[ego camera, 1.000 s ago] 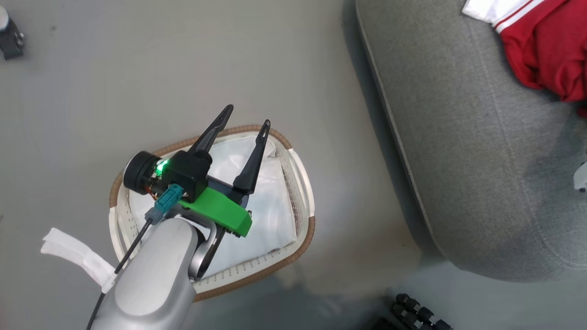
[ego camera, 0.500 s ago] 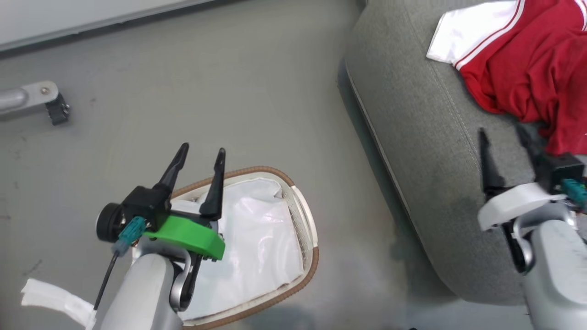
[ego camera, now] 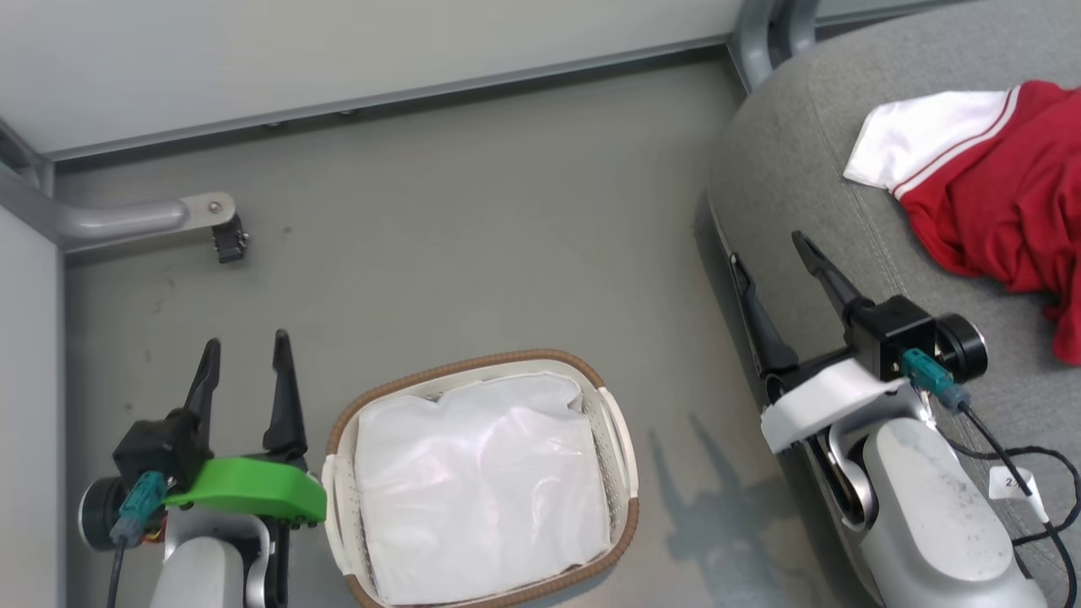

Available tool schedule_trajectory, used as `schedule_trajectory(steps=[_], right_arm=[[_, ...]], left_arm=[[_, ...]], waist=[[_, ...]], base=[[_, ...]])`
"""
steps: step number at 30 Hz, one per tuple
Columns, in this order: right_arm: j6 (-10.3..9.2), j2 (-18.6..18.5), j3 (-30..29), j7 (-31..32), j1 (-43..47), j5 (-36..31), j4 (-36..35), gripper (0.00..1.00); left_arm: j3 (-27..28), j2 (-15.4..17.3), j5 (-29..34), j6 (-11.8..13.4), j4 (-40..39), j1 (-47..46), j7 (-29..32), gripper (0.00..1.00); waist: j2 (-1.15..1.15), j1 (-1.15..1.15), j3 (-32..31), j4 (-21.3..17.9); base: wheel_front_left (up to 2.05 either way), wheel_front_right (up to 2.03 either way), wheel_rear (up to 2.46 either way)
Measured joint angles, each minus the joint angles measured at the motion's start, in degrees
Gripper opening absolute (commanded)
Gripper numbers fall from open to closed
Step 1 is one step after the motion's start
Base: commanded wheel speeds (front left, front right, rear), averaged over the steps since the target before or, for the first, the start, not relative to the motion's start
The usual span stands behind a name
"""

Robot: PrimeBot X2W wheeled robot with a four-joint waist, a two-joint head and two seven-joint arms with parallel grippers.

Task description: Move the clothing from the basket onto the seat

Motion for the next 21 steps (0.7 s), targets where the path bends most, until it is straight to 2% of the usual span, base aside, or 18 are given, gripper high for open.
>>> schedule_trajectory(steps=[8,21], right_arm=[[-0.01,0.9,-1.1,0.0,4.1,-0.7,2.4,1.00],[-0.01,1.7,-4.0,0.0,12.9,-0.9,5.2,1.00]], left_arm=[[4.6,-0.4,1.3,0.2,1.4,4.2,0.0,1.00],[2.8,-0.5,-3.6,0.1,2.1,12.2,0.0,1.00]], waist=[[0.00,0.00,-4.3,2.5],[0.00,0.00,-11.3,3.7]], base=[[0.00,0.00,0.00],[0.00,0.00,0.00]])
